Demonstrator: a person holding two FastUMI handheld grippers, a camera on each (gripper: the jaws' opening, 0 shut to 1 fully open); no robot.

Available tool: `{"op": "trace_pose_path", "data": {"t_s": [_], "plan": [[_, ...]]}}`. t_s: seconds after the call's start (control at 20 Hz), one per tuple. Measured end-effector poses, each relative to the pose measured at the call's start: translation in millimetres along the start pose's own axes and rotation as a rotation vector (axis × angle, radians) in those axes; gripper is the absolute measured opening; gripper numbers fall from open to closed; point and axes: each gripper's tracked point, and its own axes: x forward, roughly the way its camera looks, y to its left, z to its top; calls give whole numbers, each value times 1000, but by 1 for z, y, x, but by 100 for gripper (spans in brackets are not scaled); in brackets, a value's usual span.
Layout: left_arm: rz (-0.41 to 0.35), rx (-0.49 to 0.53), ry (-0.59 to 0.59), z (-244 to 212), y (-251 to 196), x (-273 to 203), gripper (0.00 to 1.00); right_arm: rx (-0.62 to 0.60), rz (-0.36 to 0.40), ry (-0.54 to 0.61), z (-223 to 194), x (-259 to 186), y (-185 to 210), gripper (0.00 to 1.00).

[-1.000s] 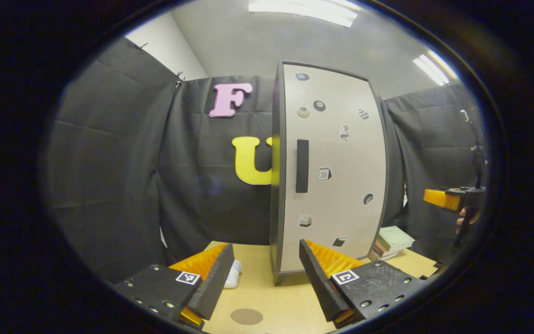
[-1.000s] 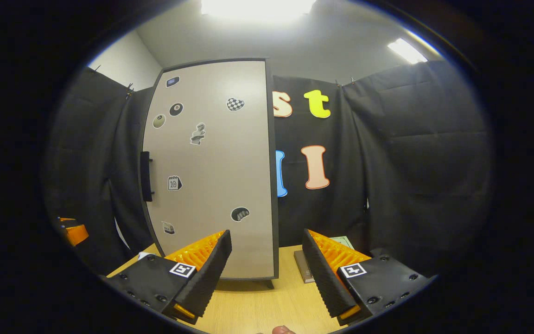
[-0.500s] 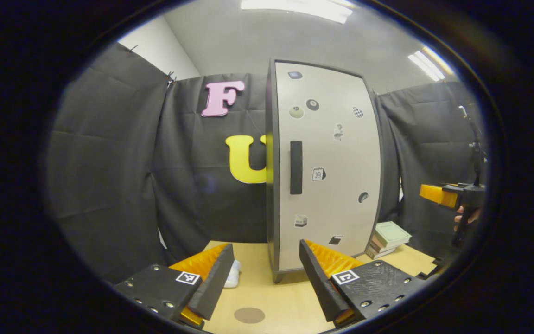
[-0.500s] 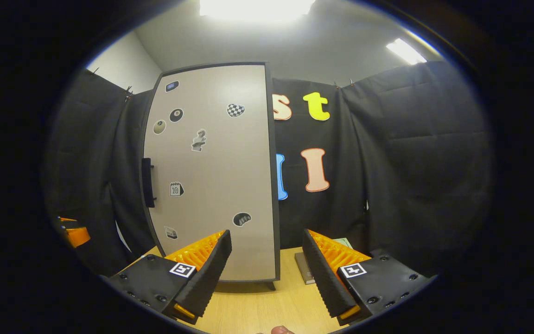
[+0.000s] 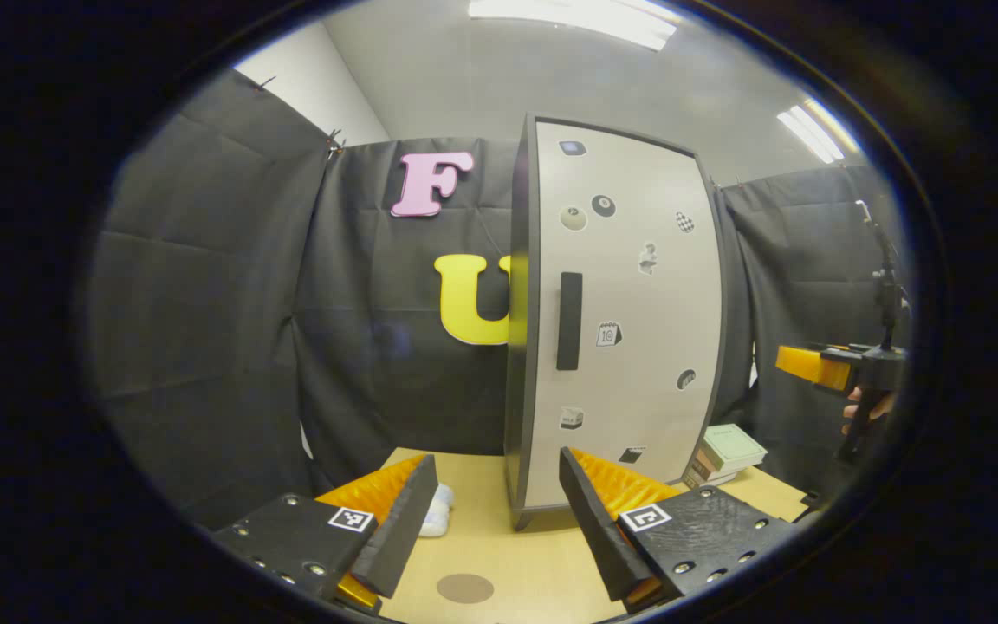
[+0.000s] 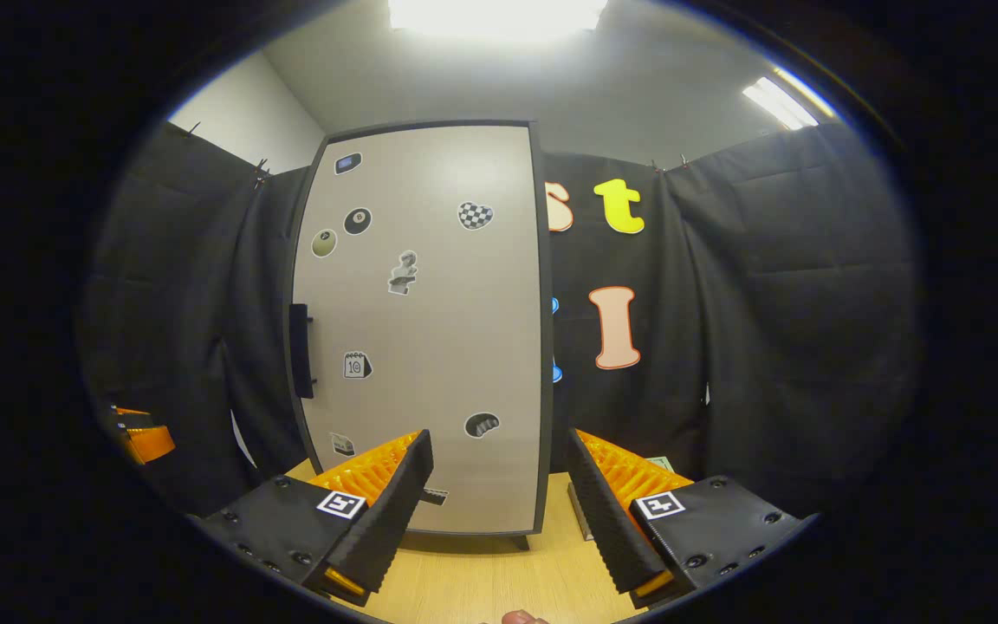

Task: Open the cabinet door with the right hand, grasp the bottle in the cabinet with the left hand and place it on the coaster, then close the cabinet door with the right hand.

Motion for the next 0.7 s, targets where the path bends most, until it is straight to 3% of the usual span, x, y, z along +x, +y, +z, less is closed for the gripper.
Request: {"op": "trace_pose_path", "data": {"t_s": [0.7], "plan": [[114,-53,83,-56,53,-26,86,-42,241,-47,58,69,139,97]]}}
